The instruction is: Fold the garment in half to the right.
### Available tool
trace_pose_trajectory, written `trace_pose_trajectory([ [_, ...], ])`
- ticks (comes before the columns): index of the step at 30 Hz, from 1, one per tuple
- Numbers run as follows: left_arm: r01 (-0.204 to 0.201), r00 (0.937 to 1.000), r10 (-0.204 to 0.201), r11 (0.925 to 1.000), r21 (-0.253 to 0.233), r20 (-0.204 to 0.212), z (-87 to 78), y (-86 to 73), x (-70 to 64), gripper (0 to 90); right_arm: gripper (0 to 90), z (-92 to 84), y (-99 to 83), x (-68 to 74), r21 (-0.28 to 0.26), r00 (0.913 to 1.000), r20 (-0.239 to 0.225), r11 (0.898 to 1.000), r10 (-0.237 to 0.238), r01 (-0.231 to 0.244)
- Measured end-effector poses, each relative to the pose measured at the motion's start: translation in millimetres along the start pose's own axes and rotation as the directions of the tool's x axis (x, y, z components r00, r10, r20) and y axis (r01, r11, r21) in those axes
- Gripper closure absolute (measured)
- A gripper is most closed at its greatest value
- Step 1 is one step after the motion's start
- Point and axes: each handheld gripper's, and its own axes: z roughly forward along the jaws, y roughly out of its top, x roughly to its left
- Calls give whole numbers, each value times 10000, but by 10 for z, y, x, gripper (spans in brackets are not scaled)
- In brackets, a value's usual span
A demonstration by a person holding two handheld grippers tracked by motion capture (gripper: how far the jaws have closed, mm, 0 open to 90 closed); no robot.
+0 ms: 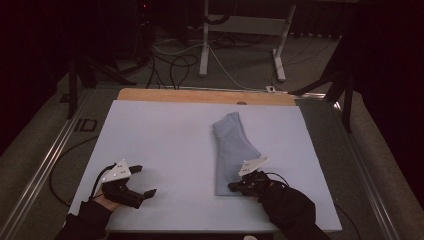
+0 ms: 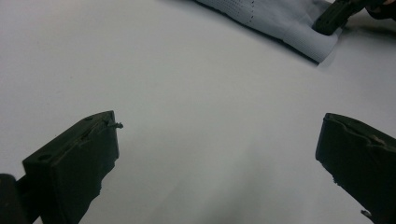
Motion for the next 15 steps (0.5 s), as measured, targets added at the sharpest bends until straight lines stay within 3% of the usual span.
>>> trace_pose_trajectory([
  [11, -2, 10000, 2, 10000, -36, -53, -22, -5, -5, 5, 900, -27, -44, 72, -45, 9999, 129, 10000, -5, 6],
  [12, 13, 10000, -13, 10000, -35, -53, -24, -5, -2, 5, 900, -23, -55, 63, -112, 9997, 102, 9997, -232, 234],
  [15, 29, 10000, -29, 10000, -65, -60, -26, -3, -2, 5, 900, -22, -66, 71, -92, 9994, 152, 9994, -322, 323],
])
